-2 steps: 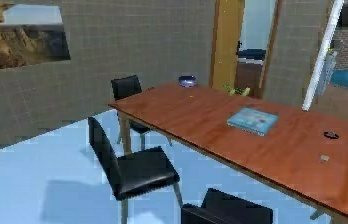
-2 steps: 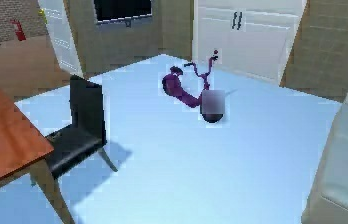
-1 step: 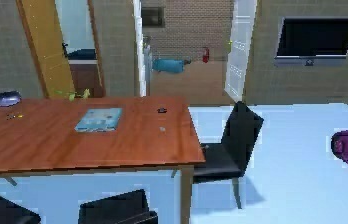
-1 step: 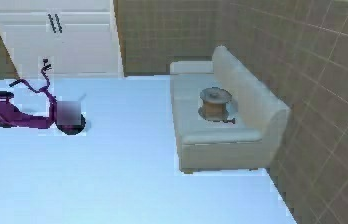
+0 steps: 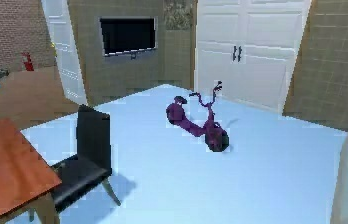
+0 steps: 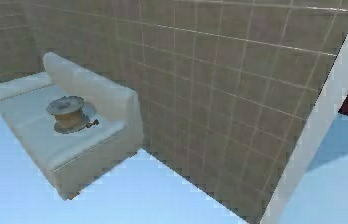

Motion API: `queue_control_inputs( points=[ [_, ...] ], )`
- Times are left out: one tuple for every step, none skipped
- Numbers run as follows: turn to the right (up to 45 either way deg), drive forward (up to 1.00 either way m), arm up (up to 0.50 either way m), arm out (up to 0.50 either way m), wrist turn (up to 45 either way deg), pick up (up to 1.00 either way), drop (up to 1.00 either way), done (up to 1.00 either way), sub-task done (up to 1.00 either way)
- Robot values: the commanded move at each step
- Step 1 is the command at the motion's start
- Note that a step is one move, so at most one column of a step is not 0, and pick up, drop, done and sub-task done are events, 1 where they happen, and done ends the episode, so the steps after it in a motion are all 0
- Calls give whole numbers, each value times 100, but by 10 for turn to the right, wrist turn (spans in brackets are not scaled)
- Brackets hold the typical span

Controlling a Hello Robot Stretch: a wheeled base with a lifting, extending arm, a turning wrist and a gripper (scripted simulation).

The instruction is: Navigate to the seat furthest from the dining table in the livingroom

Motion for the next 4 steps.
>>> queue_control_inputs(
  points=[
    [390,0,0,0,0,0,0,0,0],
    [0,15,0,0,0,0,0,0,0],
    [-150,0,0,0,0,0,0,0,0],
    [0,90,0,0,0,0,0,0,0]
  ],
)
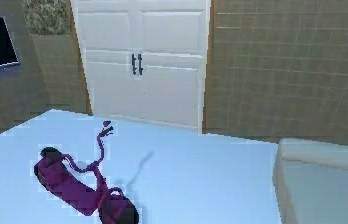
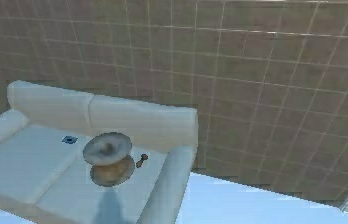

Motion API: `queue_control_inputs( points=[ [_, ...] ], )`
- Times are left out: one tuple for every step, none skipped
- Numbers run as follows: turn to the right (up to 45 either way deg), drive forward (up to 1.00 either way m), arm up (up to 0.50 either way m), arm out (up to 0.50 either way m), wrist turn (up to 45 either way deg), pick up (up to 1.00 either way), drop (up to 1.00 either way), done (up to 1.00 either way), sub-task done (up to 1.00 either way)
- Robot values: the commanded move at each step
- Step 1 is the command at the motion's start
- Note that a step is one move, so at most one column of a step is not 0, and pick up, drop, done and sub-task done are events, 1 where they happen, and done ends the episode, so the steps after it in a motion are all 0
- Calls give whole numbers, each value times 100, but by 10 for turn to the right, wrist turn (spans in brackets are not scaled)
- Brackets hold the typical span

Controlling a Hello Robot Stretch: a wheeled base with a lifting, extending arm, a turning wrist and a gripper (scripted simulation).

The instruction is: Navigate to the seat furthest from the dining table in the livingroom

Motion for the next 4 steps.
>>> queue_control_inputs(
  points=[
    [150,0,0,0,0,0,0,0,0],
    [0,100,0,0,0,0,0,0,0],
    [0,20,0,0,0,0,0,0,0],
    [-450,0,0,0,0,0,0,0,0]
  ],
)
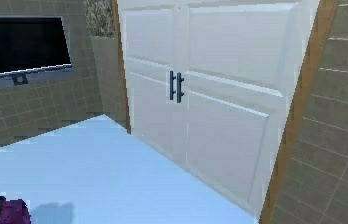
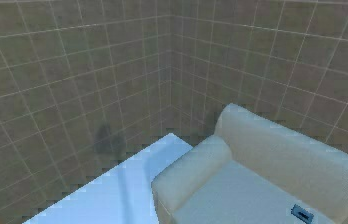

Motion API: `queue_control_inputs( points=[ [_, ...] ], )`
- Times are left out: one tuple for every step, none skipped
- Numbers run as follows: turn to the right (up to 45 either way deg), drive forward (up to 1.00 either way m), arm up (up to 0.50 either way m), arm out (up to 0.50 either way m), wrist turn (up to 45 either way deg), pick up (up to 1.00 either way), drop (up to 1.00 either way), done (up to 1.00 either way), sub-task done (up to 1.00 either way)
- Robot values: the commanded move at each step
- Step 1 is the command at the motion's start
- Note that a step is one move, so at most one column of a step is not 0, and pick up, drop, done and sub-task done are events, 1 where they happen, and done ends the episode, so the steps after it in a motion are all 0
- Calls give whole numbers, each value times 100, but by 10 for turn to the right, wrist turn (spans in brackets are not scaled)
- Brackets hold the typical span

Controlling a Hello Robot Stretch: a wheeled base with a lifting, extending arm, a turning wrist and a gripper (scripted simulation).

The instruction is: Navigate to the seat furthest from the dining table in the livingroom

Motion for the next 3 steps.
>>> queue_control_inputs(
  points=[
    [-30,0,0,0,0,0,0,0,0],
    [240,0,0,0,0,0,0,0,0],
    [0,15,0,0,0,0,0,0,0]
  ],
)
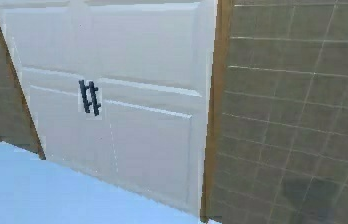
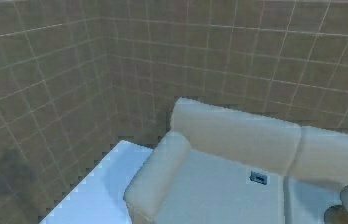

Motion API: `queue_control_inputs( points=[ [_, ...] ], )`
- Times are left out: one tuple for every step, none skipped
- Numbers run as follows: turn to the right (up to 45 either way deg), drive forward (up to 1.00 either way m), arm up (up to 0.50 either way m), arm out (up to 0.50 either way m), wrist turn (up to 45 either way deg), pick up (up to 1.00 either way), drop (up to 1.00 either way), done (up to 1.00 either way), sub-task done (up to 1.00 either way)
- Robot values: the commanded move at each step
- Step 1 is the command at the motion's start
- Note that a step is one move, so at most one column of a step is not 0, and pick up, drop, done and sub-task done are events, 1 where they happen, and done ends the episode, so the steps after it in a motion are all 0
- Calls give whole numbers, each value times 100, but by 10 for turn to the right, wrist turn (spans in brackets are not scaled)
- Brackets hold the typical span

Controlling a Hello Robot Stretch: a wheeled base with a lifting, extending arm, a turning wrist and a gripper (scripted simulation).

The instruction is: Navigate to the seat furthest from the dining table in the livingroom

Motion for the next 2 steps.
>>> queue_control_inputs(
  points=[
    [-240,0,0,0,0,0,0,0,0],
    [0,70,0,0,0,0,0,0,0]
  ],
)
